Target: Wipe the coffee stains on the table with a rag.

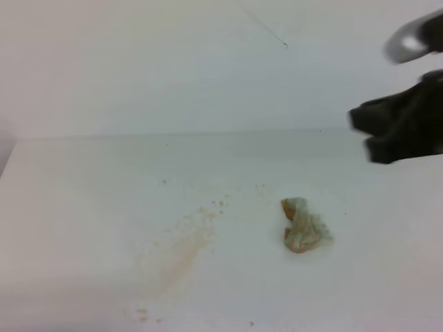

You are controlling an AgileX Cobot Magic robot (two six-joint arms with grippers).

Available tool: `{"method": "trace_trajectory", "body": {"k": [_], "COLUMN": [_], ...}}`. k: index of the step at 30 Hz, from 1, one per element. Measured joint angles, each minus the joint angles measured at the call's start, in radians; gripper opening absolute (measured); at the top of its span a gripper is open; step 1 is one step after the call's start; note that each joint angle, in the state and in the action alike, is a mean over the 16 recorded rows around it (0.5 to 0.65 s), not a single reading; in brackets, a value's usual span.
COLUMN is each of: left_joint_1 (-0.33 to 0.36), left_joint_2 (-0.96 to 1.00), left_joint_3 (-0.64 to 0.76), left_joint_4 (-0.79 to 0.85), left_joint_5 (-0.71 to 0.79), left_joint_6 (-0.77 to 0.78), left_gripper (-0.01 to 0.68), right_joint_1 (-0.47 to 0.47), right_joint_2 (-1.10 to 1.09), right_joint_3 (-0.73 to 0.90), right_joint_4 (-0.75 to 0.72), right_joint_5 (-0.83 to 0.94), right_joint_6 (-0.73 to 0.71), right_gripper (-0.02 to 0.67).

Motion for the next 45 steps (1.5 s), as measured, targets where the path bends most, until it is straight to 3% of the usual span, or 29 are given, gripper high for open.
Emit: {"method": "trace_trajectory", "body": {"k": [8,18,24,33,45], "left_joint_1": [0.0,0.0,0.0,0.0,0.0], "left_joint_2": [0.0,-0.008,-0.015,-0.022,-0.024], "left_joint_3": [0.0,0.0,0.0,0.0,0.0], "left_joint_4": [0.0,0.0,0.0,0.0,0.0], "left_joint_5": [0.0,0.0,0.0,0.0,0.0], "left_joint_6": [0.0,0.0,0.0,0.0,0.0], "left_gripper": [-0.003,-0.002,-0.002,-0.002,-0.002], "right_joint_1": [0.0,0.0,0.0,-0.017,-0.206], "right_joint_2": [-0.391,-0.671,-0.706,-0.728,-0.954], "right_joint_3": [0.072,0.32,0.418,0.442,0.455], "right_joint_4": [-0.309,-0.645,-0.644,-0.599,-0.59], "right_joint_5": [0.146,0.135,0.114,0.187,0.231], "right_joint_6": [0.268,0.615,0.645,0.65,0.649], "right_gripper": [0.032,0.006,0.004,0.002,0.001]}}
